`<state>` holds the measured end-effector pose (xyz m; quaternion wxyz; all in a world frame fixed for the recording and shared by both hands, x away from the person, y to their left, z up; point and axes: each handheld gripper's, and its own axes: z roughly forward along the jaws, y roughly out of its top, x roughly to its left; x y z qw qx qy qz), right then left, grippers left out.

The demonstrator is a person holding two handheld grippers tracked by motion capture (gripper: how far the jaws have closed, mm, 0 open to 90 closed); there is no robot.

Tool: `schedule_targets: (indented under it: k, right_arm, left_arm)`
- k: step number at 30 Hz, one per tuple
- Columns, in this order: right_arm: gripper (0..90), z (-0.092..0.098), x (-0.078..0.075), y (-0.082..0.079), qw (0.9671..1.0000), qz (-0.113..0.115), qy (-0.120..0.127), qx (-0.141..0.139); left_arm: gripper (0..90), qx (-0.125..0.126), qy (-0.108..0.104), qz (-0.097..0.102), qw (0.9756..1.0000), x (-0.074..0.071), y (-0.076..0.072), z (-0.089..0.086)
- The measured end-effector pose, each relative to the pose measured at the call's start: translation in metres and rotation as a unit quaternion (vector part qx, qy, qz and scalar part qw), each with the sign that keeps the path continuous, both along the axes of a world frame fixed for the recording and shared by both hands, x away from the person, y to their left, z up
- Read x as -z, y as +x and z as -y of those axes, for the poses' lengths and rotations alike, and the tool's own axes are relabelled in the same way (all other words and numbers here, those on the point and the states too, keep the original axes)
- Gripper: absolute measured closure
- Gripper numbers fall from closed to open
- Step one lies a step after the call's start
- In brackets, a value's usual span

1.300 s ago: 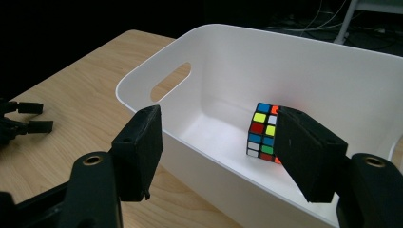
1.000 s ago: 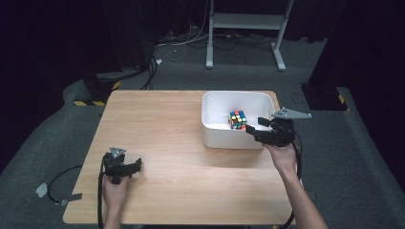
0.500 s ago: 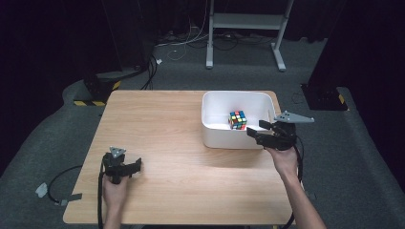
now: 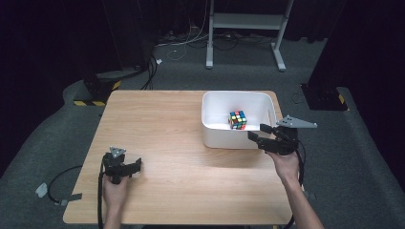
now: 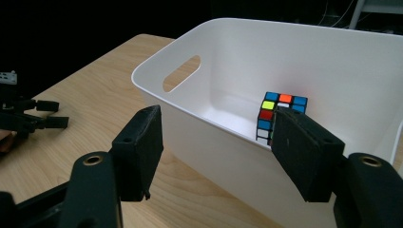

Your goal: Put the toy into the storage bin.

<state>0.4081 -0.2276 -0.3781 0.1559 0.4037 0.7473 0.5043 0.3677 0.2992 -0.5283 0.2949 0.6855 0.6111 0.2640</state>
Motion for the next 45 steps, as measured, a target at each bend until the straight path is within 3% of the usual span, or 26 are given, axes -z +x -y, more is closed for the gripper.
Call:
schedule_targets:
  k: [23, 45]
  right_arm:
    - [35.2, 0.002, 0.007, -0.016, 0.9999, 0.006, 0.010, -0.001]
    - [35.3, -0.002, 0.020, -0.027, 0.9999, -0.007, 0.004, -0.011]
  left_arm:
    - [14.5, 0.000, 0.001, 0.000, 1.0000, 0.000, 0.000, 0.000]
    - [14.5, 0.000, 0.000, 0.000, 1.0000, 0.000, 0.000, 0.000]
